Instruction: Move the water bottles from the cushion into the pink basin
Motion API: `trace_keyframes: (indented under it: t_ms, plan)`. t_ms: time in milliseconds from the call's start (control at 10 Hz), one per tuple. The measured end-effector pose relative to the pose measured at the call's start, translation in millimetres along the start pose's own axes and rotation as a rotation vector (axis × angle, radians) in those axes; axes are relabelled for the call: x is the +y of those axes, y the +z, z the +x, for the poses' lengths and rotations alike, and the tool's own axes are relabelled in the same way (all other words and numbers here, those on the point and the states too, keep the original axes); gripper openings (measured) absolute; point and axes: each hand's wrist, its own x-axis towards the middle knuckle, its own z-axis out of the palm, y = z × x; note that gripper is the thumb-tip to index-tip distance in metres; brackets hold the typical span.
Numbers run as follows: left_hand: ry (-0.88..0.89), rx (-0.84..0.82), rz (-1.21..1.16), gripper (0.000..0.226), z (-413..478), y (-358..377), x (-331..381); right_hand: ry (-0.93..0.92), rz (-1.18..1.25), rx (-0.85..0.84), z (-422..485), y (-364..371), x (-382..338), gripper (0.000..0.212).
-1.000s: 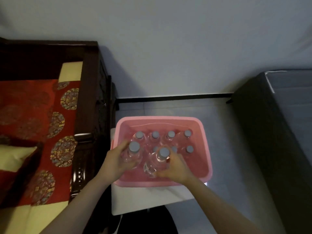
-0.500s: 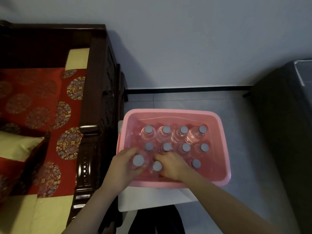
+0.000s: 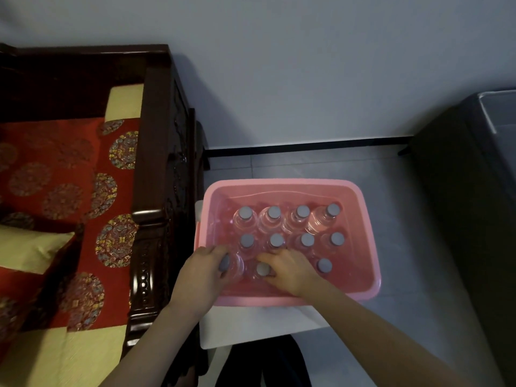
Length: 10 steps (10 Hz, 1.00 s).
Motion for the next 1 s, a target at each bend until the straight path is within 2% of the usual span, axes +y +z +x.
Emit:
trace_keyframes:
  t_ms: [200,400,500,600,800,900,1000]
  plan:
    - [-0.038,-0.258,0.195,0.02,14.0,13.8,4.3,0.037,0.136,0.12,-21.3,-9.7,6.6,0.028]
    - [-0.052,-0.347,0.335,0.017,29.9,24.3,3.6,0.085,0.134,0.246,-30.7,-15.2,13.3,0.027]
    - [-0.059,-0.398,0.373,0.022,35.0,29.5,2.9,0.139,0.145,0.369,-42.2,-13.9,17.2,0.036]
    - [-0.053,-0.426,0.395,0.022,39.9,31.6,4.7,0.127,0.145,0.411,-49.0,-13.9,19.9,0.047]
    - [-0.051,-0.45,0.406,0.034,39.6,33.7,4.3,0.158,0.219,0.284,-42.3,-14.1,19.7,0.019]
    - [-0.069,-0.506,0.41,0.031,40.4,25.4,10.4,0.198,0.231,0.189,-44.6,-22.9,21.0,0.016]
    - [-0.079,-0.448,0.303,0.03,49.2,-10.3,18.6,0.244,0.219,0.277,-45.6,-62.3,21.5,0.015]
